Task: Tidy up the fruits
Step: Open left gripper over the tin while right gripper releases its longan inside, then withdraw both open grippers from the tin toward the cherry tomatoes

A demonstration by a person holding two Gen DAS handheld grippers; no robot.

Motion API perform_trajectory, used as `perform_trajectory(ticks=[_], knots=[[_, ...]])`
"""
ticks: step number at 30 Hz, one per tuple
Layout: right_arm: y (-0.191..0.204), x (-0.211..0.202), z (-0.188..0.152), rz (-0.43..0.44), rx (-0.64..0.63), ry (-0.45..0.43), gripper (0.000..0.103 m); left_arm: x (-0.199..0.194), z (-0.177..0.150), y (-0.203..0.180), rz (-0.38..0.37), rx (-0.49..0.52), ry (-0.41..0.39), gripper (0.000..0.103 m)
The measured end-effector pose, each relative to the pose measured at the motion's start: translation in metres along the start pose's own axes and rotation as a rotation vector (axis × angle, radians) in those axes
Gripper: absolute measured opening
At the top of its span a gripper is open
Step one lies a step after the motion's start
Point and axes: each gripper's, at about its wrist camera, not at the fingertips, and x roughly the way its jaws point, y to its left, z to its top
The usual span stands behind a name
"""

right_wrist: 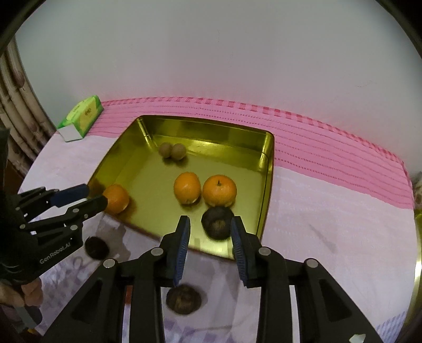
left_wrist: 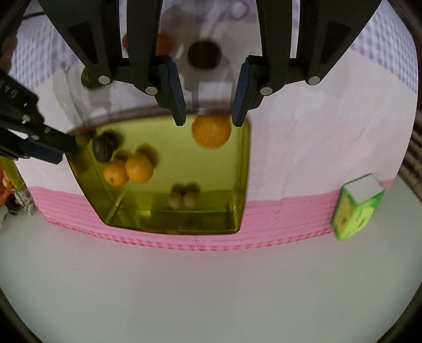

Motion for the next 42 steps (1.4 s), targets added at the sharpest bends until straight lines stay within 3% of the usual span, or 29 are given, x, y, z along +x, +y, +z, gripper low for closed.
perform_trajectory(ticks=[7,11,16,22,42], knots=[[0.014,-0.028,-0.054,0.006,-0.010,0.010,0.030,-0.025,-0.063,0.016,0.034,-0.026,0.007,0.038],[0.027,-0.023,-0.095,0.019,-0.018,0.069,0.030,-0.024,-0.098,0.025,0.043,-0.056,0.047,0.038],[0.042,-0.015,-0.120,0.029,-0.044,0.108,0.030,-0.029,-0.127,0.033,0.062,-0.084,0.057,0.038],[0.061,-0.001,-0.119,0.032,-0.079,0.112,0.030,-0.029,-0.142,0.041,0.077,-0.099,0.063,0.038],[0.101,0.039,-0.086,0.005,-0.162,0.085,0.030,-0.027,-0.138,0.048,0.077,-0.111,0.055,0.038]])
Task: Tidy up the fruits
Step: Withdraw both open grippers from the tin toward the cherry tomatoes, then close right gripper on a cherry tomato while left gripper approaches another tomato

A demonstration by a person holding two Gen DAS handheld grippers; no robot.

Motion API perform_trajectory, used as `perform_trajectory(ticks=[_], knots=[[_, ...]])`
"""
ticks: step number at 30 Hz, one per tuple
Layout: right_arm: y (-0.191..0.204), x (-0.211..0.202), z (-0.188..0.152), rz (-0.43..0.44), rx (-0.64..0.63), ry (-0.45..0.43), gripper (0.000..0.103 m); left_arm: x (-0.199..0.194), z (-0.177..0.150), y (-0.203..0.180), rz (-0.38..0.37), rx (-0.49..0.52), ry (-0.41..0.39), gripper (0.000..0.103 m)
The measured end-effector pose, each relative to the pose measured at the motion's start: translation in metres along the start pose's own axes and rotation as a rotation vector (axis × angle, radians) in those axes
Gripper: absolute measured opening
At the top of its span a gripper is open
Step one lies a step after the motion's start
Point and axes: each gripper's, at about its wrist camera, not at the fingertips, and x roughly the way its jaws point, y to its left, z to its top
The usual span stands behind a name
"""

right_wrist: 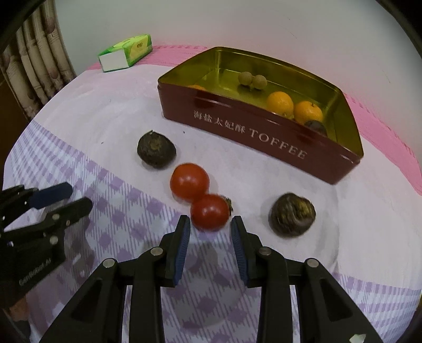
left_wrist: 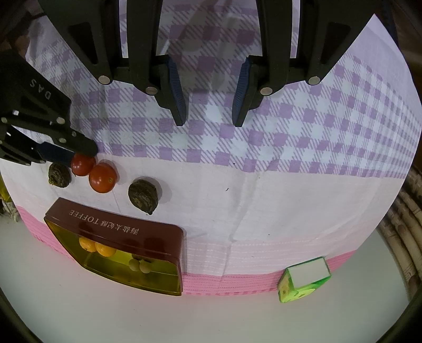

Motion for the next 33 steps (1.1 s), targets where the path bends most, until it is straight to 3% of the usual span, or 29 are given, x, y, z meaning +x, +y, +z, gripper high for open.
perform_trajectory(ticks=[17,33], knots=[[-0.015,-0.011,-0.017,-0.012,0.033,-0.008,0.027,0.003,0.002,-0.008,-0.012,0.026,-0.006,0.038],[-0.092,-0.030,-0.053,-0.089,0.181,0.008,0.027,0.008,0.007,-0.062,-0.079,0.123,-0.025,0.038]])
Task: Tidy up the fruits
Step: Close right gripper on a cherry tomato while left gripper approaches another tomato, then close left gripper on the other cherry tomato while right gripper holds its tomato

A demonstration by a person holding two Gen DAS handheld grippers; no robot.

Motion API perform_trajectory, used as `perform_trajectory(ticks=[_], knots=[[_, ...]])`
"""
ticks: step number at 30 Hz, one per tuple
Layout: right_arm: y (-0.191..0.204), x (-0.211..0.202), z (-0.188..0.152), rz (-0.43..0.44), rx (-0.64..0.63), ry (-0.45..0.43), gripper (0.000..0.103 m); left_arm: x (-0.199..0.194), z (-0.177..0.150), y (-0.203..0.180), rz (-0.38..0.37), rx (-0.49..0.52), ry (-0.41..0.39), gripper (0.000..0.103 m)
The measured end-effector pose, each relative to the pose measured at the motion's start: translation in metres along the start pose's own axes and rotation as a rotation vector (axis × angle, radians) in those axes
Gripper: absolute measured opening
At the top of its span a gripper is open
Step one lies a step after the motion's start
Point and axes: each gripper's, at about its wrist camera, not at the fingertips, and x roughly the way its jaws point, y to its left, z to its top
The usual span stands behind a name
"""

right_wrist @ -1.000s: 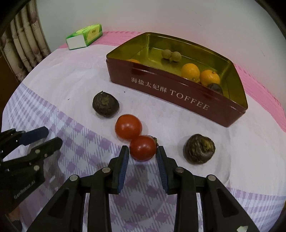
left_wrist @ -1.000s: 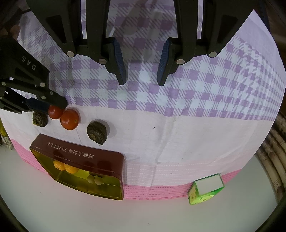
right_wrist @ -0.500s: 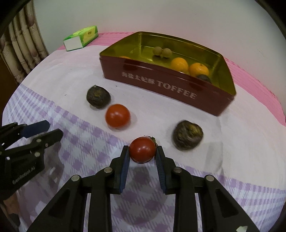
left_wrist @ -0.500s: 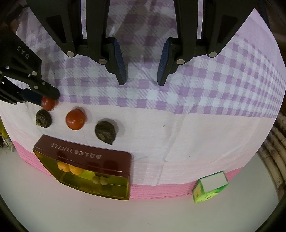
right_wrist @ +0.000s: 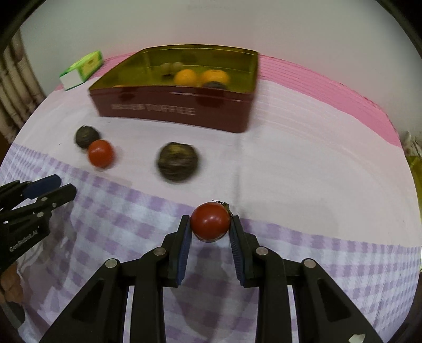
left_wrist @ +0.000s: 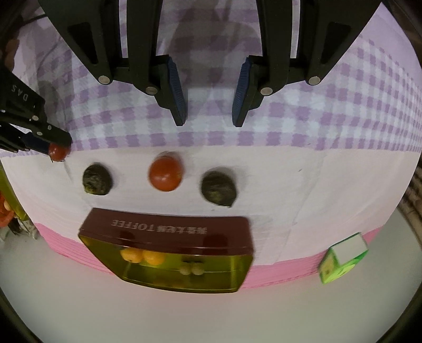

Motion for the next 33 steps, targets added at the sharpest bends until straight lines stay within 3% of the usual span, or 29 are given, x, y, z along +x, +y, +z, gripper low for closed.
perform_trajectory(ticks=[19,33], knots=[[-0.019,0.007,0.010,-0.018,0.033,-0.025,0.027,0.019,0.031,-0.024,-0.033,0.018,0.010,0.038],[-0.021,0.010,0.014,-0.003,0.049,-0.038,0.027,0.031,0.047,-0.036,-0.016,0.036,0.008,0.038]])
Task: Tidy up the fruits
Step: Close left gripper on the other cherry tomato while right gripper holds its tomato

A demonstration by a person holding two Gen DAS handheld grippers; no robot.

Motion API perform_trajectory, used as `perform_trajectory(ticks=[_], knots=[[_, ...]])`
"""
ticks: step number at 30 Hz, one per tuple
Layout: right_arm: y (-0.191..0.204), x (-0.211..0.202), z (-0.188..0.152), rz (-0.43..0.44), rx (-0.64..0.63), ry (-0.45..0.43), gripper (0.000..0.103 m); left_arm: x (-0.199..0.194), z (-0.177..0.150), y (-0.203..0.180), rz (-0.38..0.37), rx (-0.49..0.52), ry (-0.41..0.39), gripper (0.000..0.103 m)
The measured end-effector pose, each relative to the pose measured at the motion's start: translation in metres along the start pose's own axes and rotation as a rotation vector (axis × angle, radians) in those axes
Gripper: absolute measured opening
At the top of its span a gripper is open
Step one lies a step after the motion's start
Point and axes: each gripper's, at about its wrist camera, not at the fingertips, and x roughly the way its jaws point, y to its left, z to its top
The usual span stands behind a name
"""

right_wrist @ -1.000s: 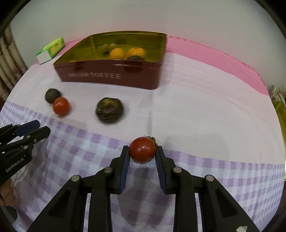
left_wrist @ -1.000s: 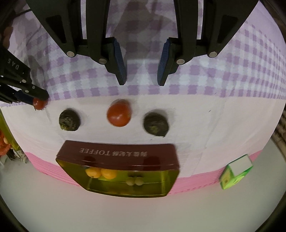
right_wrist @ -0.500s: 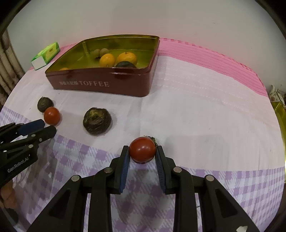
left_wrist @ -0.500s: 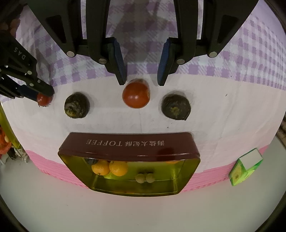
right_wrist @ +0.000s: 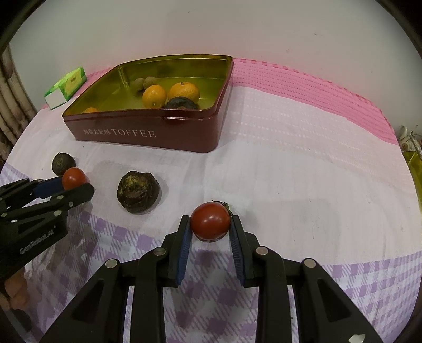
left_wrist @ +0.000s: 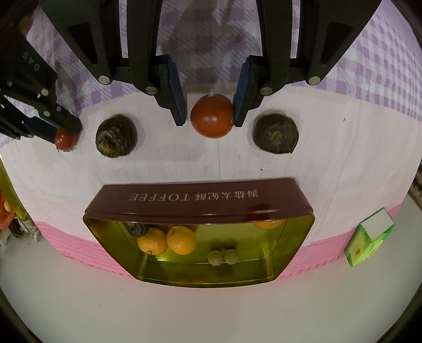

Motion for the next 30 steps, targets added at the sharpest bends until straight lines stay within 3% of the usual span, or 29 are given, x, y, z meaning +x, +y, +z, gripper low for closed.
perform_trajectory(ticks=[10,30], knots=[[-0.002,0.002,0.000,0.005,0.003,-0.007,0.027,0.000,0.001,-0.001,0.003,0.036,-0.006,0.032],[-0.001,0.002,0.001,-0.013,-0.002,-0.008,0.027,-0.015,-0.026,-0.002,-0.011,0.088,-0.025,0.032]])
